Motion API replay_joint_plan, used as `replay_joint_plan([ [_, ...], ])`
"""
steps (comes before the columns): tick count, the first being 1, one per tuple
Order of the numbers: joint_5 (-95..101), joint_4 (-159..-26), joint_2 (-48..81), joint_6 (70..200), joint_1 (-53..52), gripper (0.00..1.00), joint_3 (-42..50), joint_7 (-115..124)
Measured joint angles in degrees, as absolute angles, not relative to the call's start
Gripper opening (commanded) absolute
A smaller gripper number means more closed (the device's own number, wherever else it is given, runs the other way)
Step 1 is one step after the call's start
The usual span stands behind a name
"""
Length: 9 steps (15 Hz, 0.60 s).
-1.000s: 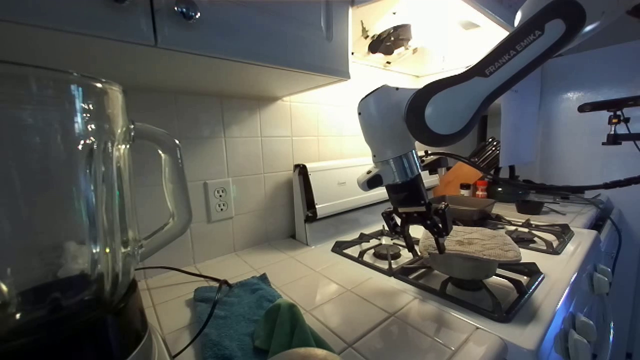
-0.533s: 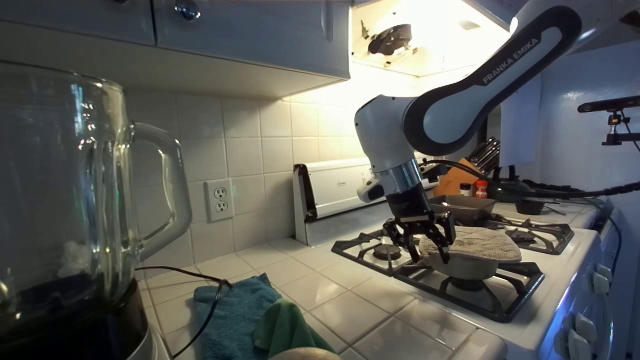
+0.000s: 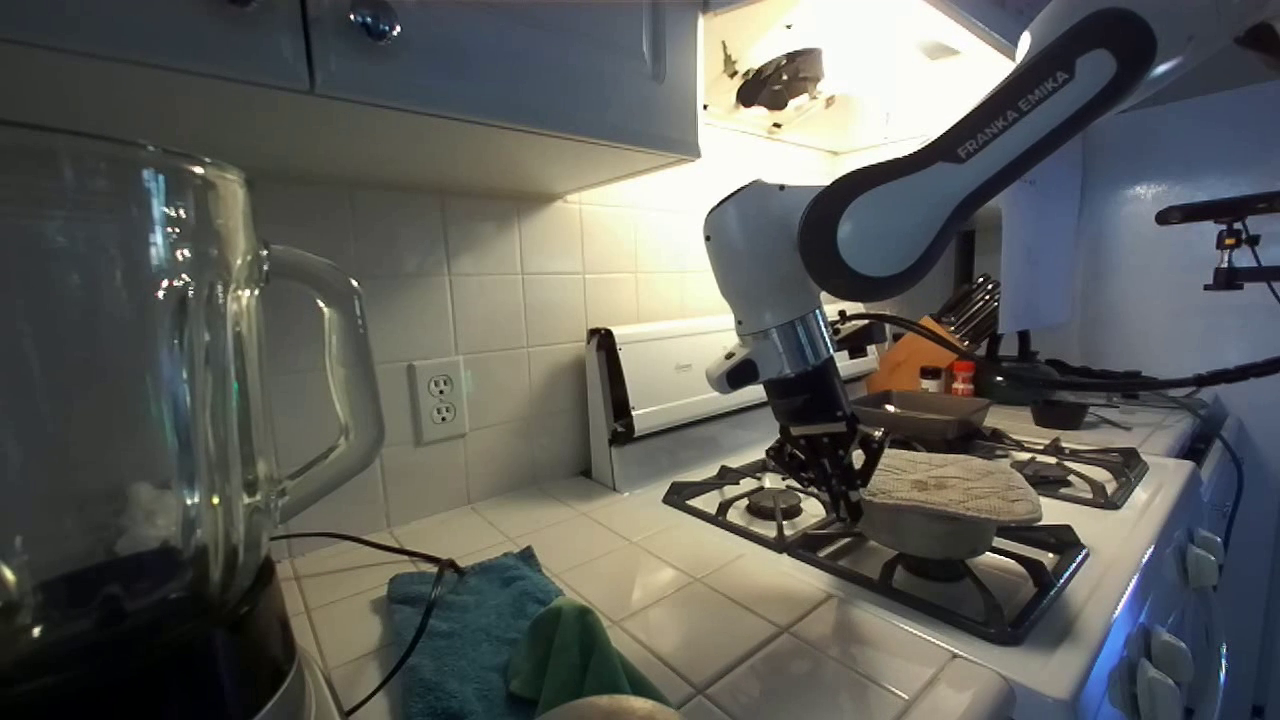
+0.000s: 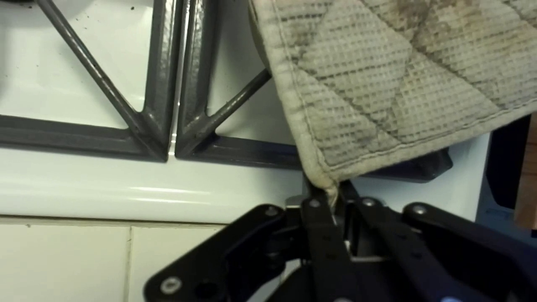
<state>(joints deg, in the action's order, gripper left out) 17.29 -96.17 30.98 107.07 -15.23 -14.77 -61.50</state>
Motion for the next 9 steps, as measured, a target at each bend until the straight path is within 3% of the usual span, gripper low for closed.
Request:
replay_joint_plan([
  [9,17.4,-94.9,29.2,107.1,-14.8,0.01,-13.1,-61.0],
])
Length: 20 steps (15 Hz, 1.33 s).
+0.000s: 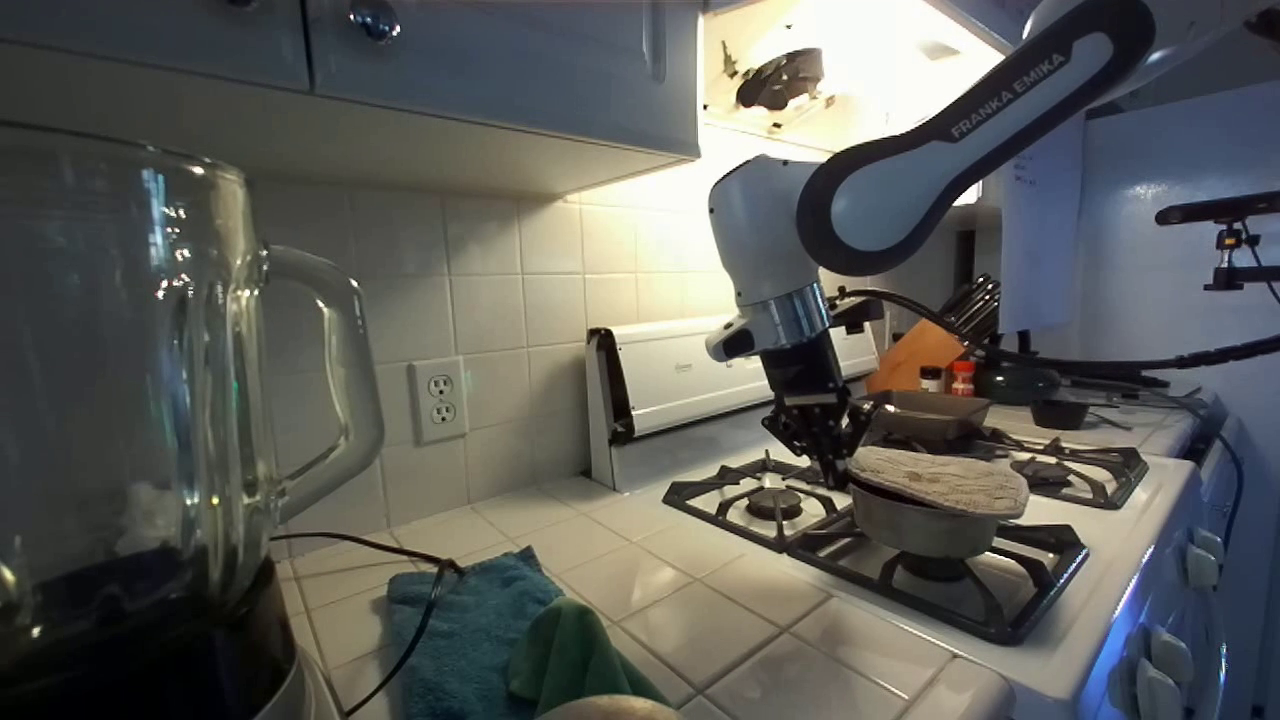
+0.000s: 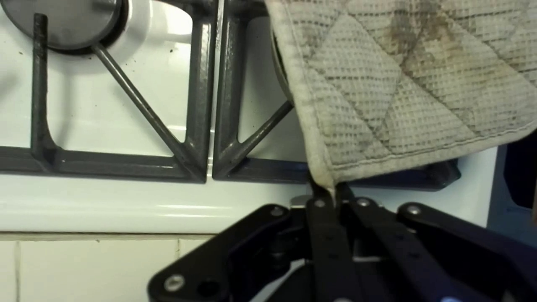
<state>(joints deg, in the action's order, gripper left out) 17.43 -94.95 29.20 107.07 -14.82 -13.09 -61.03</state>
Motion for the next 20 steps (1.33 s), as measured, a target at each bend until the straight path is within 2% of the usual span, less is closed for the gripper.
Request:
replay_joint_plan([
  [20,20.3,-97.4,15.7,107.0,-14.3,0.01,-11.8,-58.3],
])
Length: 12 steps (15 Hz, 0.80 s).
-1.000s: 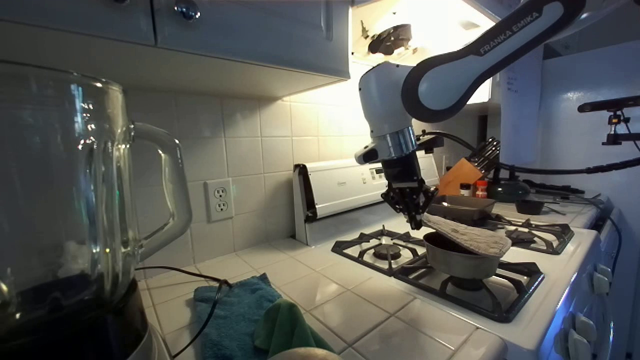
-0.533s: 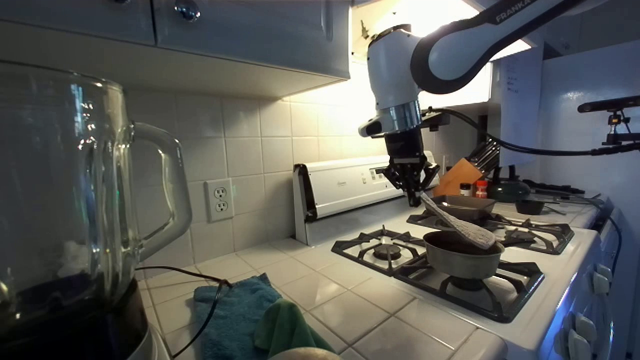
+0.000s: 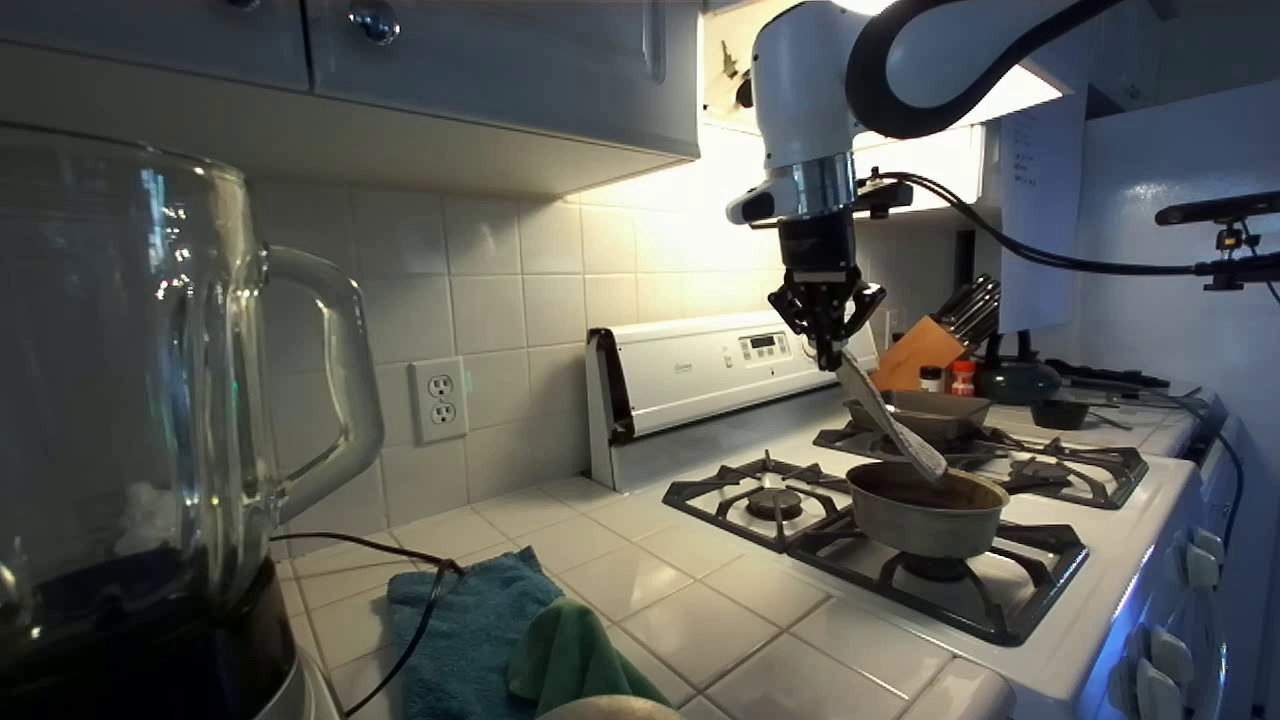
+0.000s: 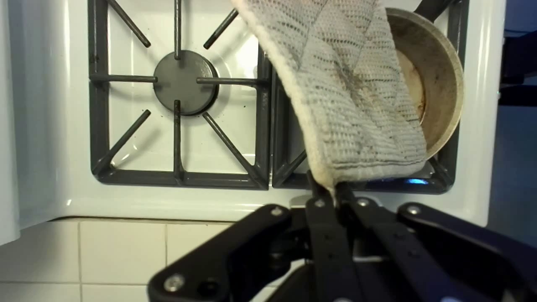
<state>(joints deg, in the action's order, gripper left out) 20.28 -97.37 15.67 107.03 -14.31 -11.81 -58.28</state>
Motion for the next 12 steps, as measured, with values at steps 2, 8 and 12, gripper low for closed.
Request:
replay_joint_plan([
  [2,21.0,-97.4,14.9,107.0,-14.4,0.01,-12.0,-58.3],
  [8,21.9,-97.3,14.1,107.1,-15.3,0.01,-13.4,-58.5],
  [12,22.2,-97.1,14.5,107.1,-16.4,0.01,-14.4,-59.1],
])
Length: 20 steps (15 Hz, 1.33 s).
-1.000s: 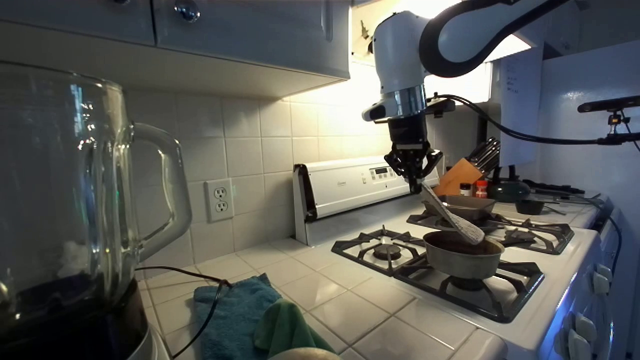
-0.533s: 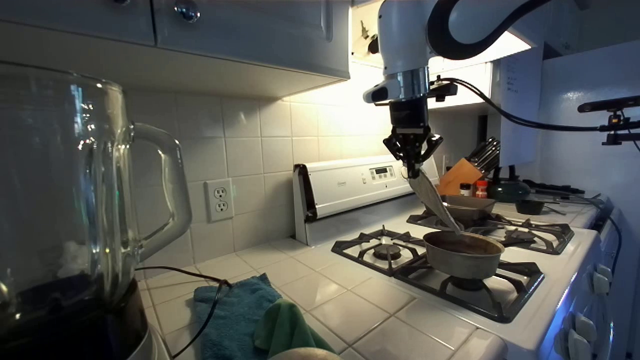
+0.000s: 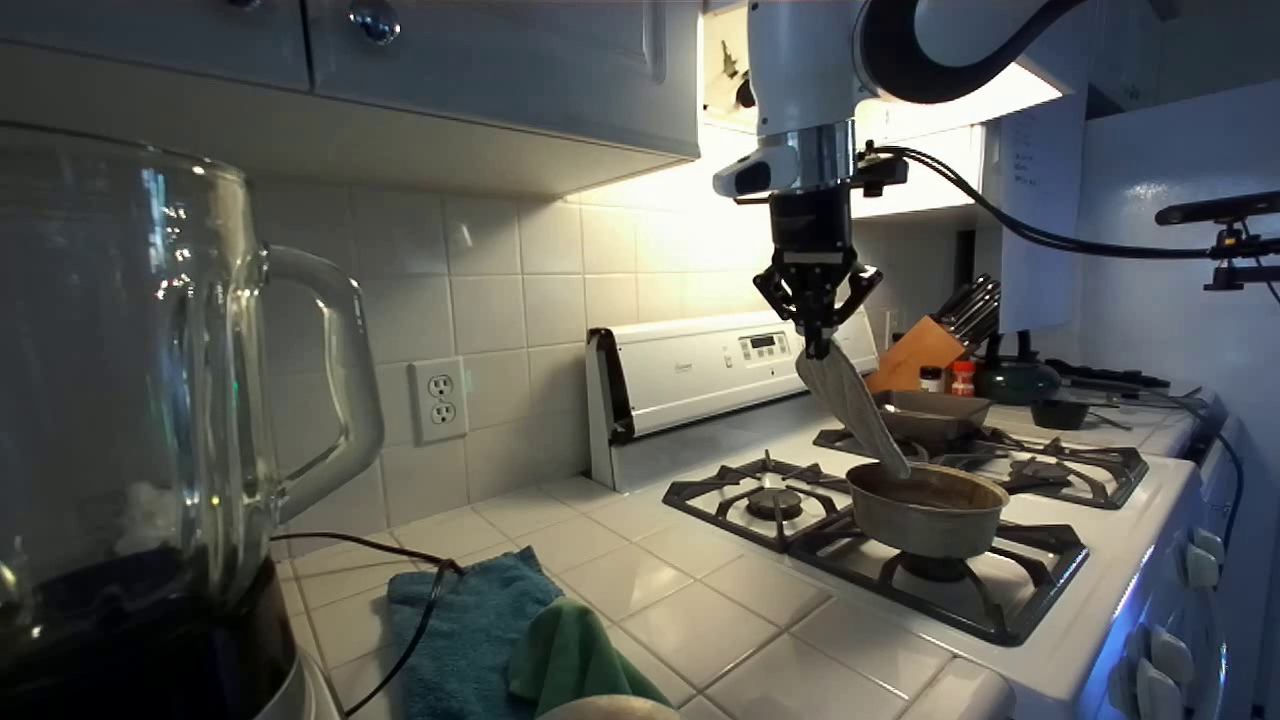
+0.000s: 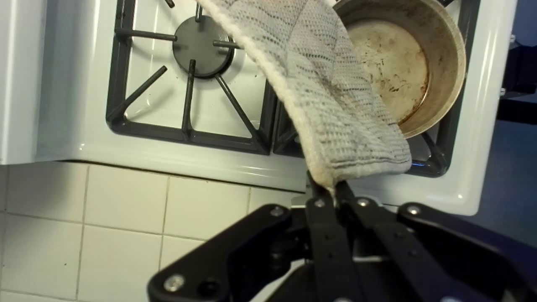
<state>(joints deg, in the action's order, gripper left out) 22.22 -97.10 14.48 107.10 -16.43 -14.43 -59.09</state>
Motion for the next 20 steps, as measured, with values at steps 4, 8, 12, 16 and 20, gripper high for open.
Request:
replay_joint_plan([
  [4,22.2,-96.3,16.1,107.1,-17.4,0.01,-15.4,-61.3],
  [8,22.3,-93.9,19.0,107.1,-18.8,0.01,-16.2,-64.1],
  [12,24.5,-90.8,21.5,106.6,-20.8,0.01,-16.4,-65.5],
  [16,26.1,-88.2,23.1,105.4,-22.2,0.01,-16.4,-66.6],
  [20,26.2,-86.0,24.5,104.8,-23.2,0.01,-16.5,-68.6],
])
